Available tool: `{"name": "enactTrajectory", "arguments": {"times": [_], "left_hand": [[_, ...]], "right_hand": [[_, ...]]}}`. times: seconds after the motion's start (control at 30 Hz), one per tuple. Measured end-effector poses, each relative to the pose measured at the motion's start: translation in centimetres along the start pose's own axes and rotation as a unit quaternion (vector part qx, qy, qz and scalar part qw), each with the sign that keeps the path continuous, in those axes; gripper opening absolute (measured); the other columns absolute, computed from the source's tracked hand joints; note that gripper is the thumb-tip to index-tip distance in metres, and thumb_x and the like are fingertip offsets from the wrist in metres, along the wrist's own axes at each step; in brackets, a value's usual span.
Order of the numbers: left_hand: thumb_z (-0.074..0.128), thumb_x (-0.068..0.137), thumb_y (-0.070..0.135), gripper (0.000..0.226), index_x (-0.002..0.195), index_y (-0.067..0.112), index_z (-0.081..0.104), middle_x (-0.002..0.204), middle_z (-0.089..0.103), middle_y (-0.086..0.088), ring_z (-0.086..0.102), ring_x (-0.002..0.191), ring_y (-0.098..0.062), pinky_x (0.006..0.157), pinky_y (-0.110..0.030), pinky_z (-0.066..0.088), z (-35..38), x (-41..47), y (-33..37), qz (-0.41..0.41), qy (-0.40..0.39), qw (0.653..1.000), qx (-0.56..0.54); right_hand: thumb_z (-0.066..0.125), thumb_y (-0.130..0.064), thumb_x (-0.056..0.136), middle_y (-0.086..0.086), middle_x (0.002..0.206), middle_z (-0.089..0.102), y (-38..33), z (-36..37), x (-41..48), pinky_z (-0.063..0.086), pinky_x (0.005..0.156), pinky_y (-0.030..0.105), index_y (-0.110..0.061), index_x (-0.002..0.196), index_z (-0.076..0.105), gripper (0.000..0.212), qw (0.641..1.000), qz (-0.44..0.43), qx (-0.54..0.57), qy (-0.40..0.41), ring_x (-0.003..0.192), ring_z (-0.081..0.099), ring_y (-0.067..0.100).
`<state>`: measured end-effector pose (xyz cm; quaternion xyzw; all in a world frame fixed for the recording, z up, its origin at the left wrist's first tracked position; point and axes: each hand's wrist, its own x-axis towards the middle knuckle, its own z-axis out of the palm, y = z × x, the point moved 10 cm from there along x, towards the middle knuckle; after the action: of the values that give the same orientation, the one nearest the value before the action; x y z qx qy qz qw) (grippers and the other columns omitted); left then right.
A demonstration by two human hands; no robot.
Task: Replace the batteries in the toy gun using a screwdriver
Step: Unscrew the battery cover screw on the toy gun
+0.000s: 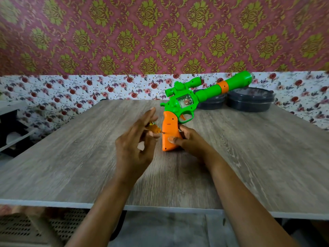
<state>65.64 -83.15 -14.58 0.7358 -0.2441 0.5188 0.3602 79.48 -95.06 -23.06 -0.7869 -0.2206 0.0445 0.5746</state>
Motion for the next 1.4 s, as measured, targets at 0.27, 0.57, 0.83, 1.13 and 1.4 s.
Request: {"name": "enactTrajectory", "arguments": {"times": [0.27,0.57,0.83,1.13,1.4], "left_hand": [[0.067,0.081,0.017,0.026,0.106,0.013,0.059,0.094,0.066,-0.005,0.061,0.072,-0.006,0.066,-0.003,0.046,-0.2,0.0,-0.4,-0.003,0.011,1.0,0.025],[0.066,0.081,0.022,0.026,0.104,0.022,0.053,0.09,0.061,0.009,0.063,0.073,-0.005,0.062,-0.016,0.053,-0.4,-0.1,-0.9,-0.04,0.019,0.999,-0.006],[0.053,0.09,0.015,0.037,0.126,0.014,0.05,0.111,0.063,0.004,0.069,0.081,-0.001,0.067,-0.016,0.056,-0.2,0.1,-0.9,-0.036,0.01,0.999,-0.039],[0.06,0.088,0.022,0.047,0.133,0.019,0.044,0.112,0.063,0.008,0.067,0.083,0.003,0.071,-0.014,0.055,-0.5,-0.1,-1.3,-0.036,0.017,0.999,0.004],[0.071,0.077,0.025,0.022,0.088,0.016,0.054,0.081,0.056,0.015,0.058,0.068,-0.005,0.06,-0.009,0.047,-0.9,0.0,-1.4,-0.061,0.045,0.997,-0.025]], "right_hand": [[0.056,-0.007,0.089,0.01,0.129,0.056,0.2,0.0,0.2,0.044,0.097,0.033,-0.012,0.134,0.043,0.047,1.0,-0.003,0.001,0.001,0.113,0.056,0.019],[0.058,-0.008,0.089,0.01,0.129,0.056,0.5,0.0,0.5,0.047,0.09,0.029,-0.012,0.133,0.044,0.047,1.0,0.0,0.003,-0.003,0.114,0.056,0.021],[0.058,-0.011,0.089,0.01,0.131,0.055,0.7,0.0,0.6,0.047,0.083,0.022,-0.012,0.135,0.042,0.049,1.0,0.006,0.007,-0.002,0.116,0.055,0.021],[0.057,-0.011,0.089,0.007,0.131,0.054,0.7,-0.1,0.5,0.047,0.069,0.011,-0.012,0.136,0.041,0.05,1.0,0.011,-0.001,0.003,0.113,0.054,0.017],[0.056,-0.007,0.09,0.01,0.129,0.056,0.4,0.1,0.4,0.052,0.074,0.016,-0.011,0.135,0.042,0.048,1.0,-0.006,0.01,-0.008,0.111,0.056,0.019]]}}
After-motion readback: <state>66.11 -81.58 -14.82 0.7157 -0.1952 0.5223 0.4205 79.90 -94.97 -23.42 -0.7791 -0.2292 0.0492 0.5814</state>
